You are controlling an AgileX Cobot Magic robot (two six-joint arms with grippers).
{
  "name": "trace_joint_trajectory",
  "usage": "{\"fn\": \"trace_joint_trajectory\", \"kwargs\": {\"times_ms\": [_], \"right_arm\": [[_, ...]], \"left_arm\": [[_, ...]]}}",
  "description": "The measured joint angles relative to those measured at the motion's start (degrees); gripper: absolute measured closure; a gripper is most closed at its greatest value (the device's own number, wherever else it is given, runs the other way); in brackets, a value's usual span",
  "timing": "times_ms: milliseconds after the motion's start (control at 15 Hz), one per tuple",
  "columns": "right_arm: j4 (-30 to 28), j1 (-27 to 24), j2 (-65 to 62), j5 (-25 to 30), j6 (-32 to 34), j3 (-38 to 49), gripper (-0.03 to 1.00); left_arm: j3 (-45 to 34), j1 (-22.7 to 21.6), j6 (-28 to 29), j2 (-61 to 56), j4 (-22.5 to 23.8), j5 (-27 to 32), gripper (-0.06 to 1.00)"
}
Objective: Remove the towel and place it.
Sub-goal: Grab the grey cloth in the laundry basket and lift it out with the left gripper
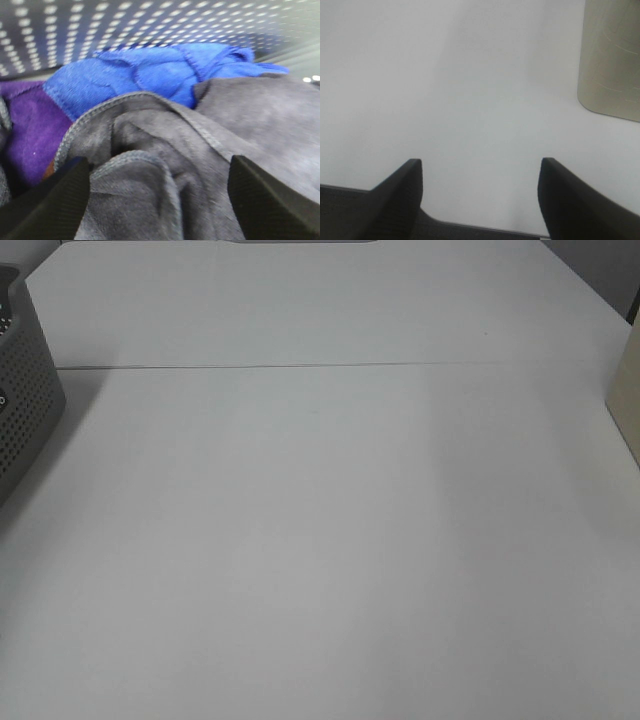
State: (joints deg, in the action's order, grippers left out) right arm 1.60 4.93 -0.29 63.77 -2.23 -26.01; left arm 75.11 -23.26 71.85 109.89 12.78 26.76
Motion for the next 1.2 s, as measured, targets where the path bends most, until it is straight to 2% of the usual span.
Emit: {"fn": "trace_joint_trajectory", "kwargs": {"times_ms": [200,400,600,667,733,800,1067,1200], "right_arm": [[0.00,0.00,0.00,0.00,0.06,0.00,0.32],[0.00,0.00,0.00,0.00,0.17,0.00,0.32],[0.00,0.00,0.00,0.00,0.17,0.00,0.32],[0.00,0.00,0.00,0.00,0.17,0.00,0.32],[0.00,0.00,0.00,0.00,0.17,0.00,0.32],[0.00,0.00,0.00,0.00,0.17,0.00,0.32],[0.00,0.00,0.00,0.00,0.17,0.00,0.32],[0.00,0.00,0.00,0.00,0.17,0.00,0.32]], "left_arm": [[0.00,0.00,1.43,1.20,0.00,-0.06,0.26],[0.00,0.00,2.06,1.60,0.00,-0.06,0.43],[0.00,0.00,2.12,1.60,0.17,-0.06,0.53],[0.00,0.00,1.60,1.60,0.57,-0.06,0.63],[0.00,0.00,0.46,1.09,1.43,0.00,0.80],[0.00,0.06,-0.17,-1.60,4.64,0.00,0.94],[0.06,0.06,-0.40,-9.05,9.22,-0.11,0.94],[0.06,0.06,-1.89,-13.01,9.63,-0.63,0.94]]}}
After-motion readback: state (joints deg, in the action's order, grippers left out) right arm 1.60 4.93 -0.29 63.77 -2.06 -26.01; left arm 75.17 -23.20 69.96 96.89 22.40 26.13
